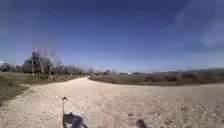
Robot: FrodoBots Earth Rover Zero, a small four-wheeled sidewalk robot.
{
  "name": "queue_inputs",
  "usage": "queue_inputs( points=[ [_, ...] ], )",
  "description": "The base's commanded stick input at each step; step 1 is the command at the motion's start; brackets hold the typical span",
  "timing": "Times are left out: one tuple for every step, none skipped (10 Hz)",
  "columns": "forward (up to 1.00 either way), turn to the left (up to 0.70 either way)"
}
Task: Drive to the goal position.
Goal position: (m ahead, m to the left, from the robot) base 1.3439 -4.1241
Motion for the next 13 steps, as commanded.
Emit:
queue_inputs(
  points=[
    [0.0, -0.5],
    [0.0, -0.5],
    [0.0, -0.5],
    [0.0, -0.5],
    [0.0, -0.5],
    [0.0, -0.5],
    [0.0, -0.5],
    [0.0, -0.5],
    [0.0, -0.5],
    [0.0, -0.5],
    [0.0, -0.5],
    [0.0, -0.5],
    [0.0, -0.5]
  ],
)
